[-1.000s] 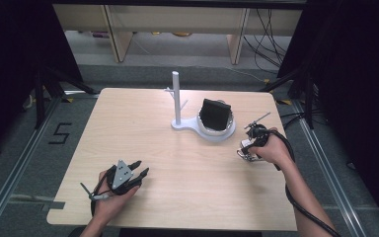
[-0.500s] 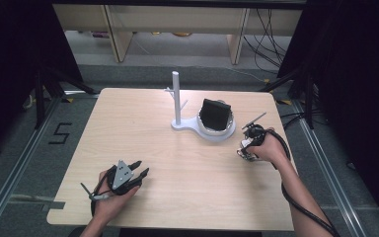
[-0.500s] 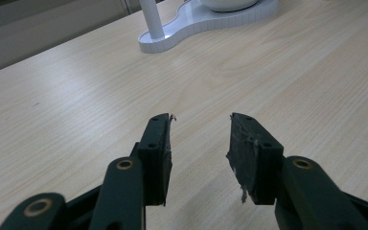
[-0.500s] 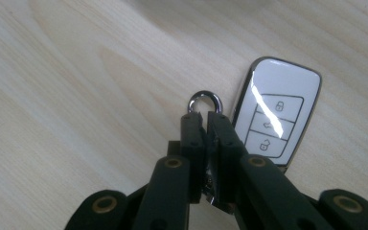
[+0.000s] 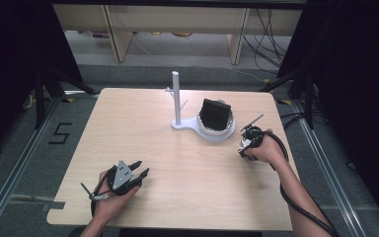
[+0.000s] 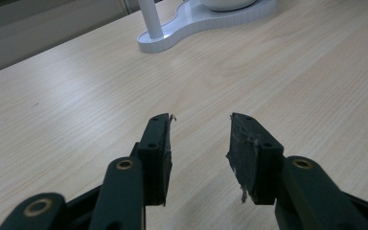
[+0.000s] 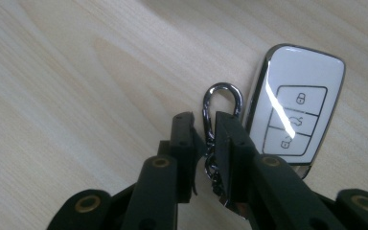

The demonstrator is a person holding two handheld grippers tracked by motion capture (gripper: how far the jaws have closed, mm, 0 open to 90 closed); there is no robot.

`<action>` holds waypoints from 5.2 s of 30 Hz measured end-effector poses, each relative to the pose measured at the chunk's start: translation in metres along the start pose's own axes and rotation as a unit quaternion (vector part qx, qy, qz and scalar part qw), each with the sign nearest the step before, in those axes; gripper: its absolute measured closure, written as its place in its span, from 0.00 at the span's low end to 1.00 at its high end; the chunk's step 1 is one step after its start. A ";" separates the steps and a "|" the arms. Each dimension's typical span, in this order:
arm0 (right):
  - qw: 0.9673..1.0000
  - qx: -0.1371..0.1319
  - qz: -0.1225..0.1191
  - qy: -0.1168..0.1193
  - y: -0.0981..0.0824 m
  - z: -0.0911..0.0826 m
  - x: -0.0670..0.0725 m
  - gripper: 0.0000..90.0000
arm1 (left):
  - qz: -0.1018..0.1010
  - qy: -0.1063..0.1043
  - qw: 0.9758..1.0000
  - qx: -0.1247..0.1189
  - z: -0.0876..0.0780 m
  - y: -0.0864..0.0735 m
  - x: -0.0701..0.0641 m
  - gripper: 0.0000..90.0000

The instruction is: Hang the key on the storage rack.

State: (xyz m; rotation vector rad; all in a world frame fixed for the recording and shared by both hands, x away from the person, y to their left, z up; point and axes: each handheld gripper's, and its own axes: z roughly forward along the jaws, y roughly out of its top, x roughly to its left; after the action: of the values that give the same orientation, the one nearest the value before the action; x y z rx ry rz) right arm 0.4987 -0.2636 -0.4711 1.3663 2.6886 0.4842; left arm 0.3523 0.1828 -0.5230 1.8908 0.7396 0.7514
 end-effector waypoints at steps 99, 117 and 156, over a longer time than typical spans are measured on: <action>0.984 -0.177 -0.003 -0.004 -0.003 -0.032 0.018 0.97 | -0.013 -0.012 1.000 -0.015 0.000 0.002 -0.002 0.64; 0.954 -0.285 -0.061 0.072 0.006 -0.073 0.068 0.97 | -0.061 -0.211 0.972 -0.077 0.039 0.096 -0.026 0.46; 0.929 -0.304 -0.109 0.182 0.020 -0.073 0.127 0.97 | -0.154 -0.309 0.933 -0.101 0.095 0.122 -0.038 0.85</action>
State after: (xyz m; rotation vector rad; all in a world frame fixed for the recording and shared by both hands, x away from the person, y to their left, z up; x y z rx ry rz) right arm 0.4228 -0.1682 -0.3874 0.8512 2.5389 1.5107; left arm 0.4212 0.0568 -0.4547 1.6332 0.5087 0.0127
